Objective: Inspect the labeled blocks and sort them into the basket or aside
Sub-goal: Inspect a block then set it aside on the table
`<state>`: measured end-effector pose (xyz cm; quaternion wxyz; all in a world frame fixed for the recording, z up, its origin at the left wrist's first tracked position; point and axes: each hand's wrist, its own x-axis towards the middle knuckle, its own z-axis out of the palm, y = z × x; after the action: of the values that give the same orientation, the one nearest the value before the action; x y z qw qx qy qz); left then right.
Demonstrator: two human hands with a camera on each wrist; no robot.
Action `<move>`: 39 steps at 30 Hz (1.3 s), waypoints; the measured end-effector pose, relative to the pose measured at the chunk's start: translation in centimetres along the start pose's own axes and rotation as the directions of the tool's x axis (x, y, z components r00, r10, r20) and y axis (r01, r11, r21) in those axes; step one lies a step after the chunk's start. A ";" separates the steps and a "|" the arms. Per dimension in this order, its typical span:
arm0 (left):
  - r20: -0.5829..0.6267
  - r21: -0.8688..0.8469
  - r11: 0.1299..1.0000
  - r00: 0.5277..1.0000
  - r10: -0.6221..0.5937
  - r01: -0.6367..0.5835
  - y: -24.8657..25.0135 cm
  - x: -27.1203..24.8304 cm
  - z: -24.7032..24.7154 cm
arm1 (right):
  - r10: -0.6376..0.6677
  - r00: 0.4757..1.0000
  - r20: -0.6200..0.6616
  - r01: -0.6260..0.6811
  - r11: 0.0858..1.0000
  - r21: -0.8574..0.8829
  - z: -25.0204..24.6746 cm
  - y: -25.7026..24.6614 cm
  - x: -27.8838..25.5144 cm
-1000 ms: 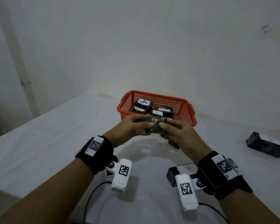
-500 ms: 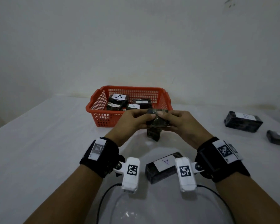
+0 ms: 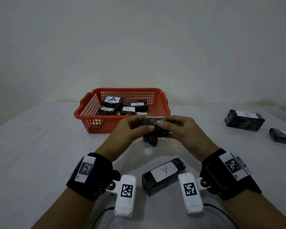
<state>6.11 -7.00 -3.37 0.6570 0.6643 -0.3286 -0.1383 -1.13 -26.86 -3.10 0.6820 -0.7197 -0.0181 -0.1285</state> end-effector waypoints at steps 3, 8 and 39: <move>-0.003 -0.012 1.000 1.000 0.008 -0.008 0.0 -0.1 0.1 | -0.018 1.000 0.012 0.018 1.000 0.014 -0.1 0.1 -0.2; -0.041 -0.072 0.997 0.999 0.013 -0.016 -0.1 -0.2 0.2 | -0.001 0.996 0.087 0.001 1.000 0.009 -0.4 0.5 -0.3; -0.105 0.020 0.999 0.993 0.047 -0.045 -0.1 -0.7 1.1 | 0.062 0.997 0.053 -0.066 0.995 0.080 1.0 0.1 -1.1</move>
<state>4.89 -7.44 -3.77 0.6703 0.6689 -0.3099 -0.0851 -2.00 -25.74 -3.46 0.7139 -0.6945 -0.0175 -0.0873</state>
